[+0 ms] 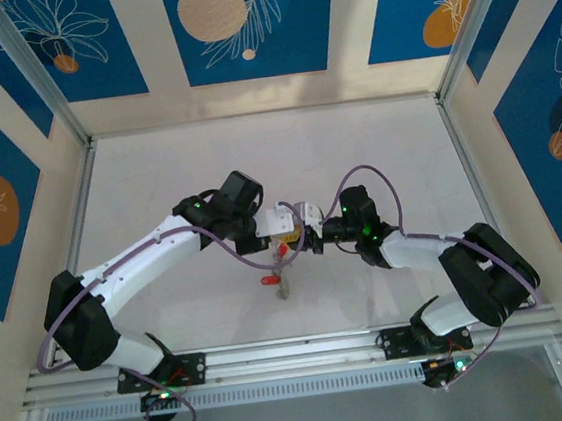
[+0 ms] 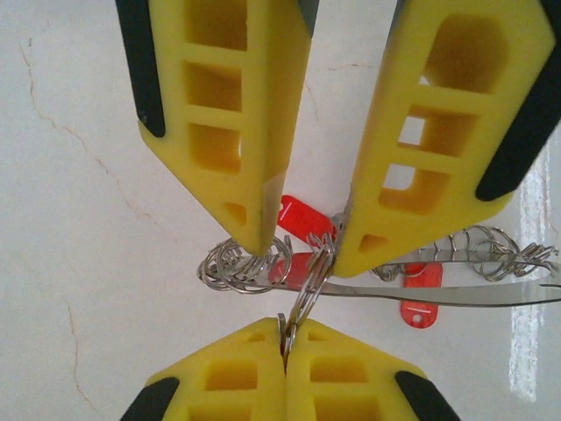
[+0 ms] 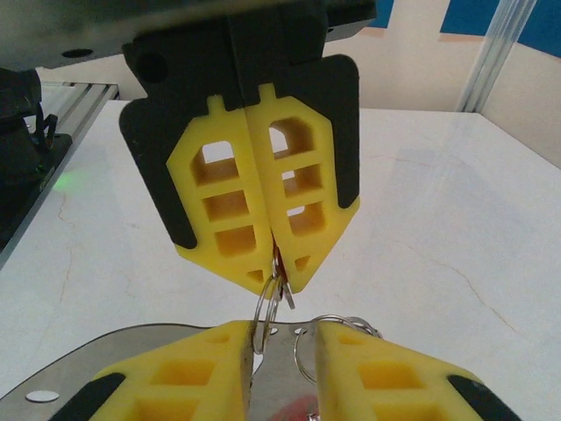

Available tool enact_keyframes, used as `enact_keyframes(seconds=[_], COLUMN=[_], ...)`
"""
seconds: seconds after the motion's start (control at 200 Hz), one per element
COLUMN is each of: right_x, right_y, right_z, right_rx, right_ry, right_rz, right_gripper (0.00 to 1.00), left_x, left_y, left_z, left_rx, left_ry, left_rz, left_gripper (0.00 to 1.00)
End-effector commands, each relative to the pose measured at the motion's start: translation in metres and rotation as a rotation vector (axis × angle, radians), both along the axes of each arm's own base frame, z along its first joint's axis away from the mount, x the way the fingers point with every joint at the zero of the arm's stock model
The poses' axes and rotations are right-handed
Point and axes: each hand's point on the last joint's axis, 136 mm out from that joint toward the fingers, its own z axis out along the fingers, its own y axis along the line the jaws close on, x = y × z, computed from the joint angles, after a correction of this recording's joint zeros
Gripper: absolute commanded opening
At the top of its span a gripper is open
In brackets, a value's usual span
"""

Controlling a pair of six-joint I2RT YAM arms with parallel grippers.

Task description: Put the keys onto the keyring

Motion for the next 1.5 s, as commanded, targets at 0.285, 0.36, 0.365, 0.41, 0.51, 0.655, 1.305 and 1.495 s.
enact_keyframes(seconds=[0.285, 0.36, 0.365, 0.41, 0.51, 0.655, 1.305, 1.495], right_x=[-0.003, -0.003, -0.003, -0.003, -0.004, -0.004, -0.013, -0.017], right_y=[0.008, 0.007, 0.007, 0.006, 0.005, 0.007, 0.001, 0.0], right_z=[-0.006, -0.007, -0.008, -0.01, -0.014, -0.012, -0.001, -0.002], right_rx=[0.012, 0.01, 0.009, 0.006, -0.003, 0.0, 0.072, 0.079], right_ry=[0.063, 0.064, 0.064, 0.067, 0.077, 0.084, 0.075, 0.069], right_rz=[0.003, -0.002, -0.003, -0.007, -0.009, -0.003, 0.042, 0.065], right_gripper=[0.15, 0.13, 0.13, 0.13, 0.15, 0.14, 0.0, 0.0], left_x=[-0.011, -0.011, -0.011, -0.01, -0.009, -0.014, -0.019, -0.023], left_y=[-0.03, -0.028, -0.027, -0.025, -0.022, -0.021, 0.012, 0.012], left_z=[0.032, 0.033, 0.033, 0.035, 0.039, 0.04, -0.005, -0.011], left_rx=[-0.224, -0.236, -0.236, -0.246, -0.265, -0.273, -0.19, -0.25], left_ry=[0.039, 0.043, 0.043, 0.045, 0.048, 0.055, -0.004, -0.007], left_rz=[-0.063, -0.054, -0.054, -0.047, -0.042, -0.069, -0.063, -0.066], left_gripper=[0.0, 0.0, 0.0, 0.0, 0.0, 0.0, 0.0, 0.05])
